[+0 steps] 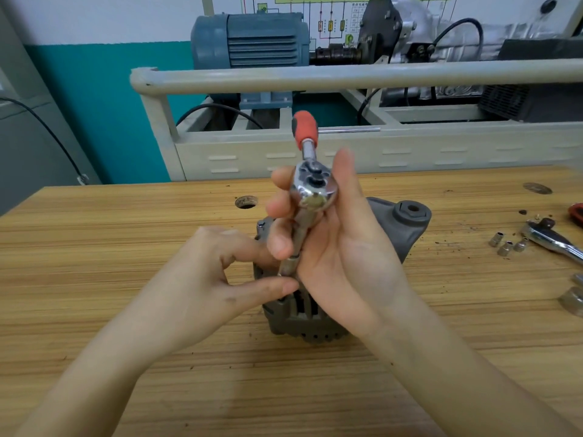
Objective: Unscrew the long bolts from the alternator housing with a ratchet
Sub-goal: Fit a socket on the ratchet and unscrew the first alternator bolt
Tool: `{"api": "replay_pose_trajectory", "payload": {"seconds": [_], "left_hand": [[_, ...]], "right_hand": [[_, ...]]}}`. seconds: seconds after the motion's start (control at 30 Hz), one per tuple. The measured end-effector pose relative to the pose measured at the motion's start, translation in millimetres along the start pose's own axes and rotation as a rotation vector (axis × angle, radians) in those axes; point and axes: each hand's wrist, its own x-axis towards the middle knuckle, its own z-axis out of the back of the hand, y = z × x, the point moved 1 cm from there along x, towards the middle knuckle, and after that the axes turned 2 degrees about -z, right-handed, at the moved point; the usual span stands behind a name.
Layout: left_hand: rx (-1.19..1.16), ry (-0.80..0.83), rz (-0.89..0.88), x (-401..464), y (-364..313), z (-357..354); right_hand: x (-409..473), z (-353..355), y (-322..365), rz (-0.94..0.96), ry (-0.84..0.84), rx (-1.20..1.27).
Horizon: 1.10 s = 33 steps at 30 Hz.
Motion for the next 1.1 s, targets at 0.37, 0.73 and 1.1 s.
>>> {"api": "replay_pose_trajectory", "payload": {"seconds": [0.37,0.73,1.1], "left_hand": [[-0.005,-0.048,-0.009,0.4,-1.1,-2.7],[-0.015,-0.028,-0.002,0.3,1.0,-3.1],[-0.031,-0.031,0.041,2.5,0.4,-5.8]], "right_hand": [[-1.3,-3.6,0.8,0.080,0.042,-0.069],[-1.0,-7.6,0.5,0.043,0.084,0.040],[2.6,-2.8,4.0,-0.017,0.027,-0.012]]}}
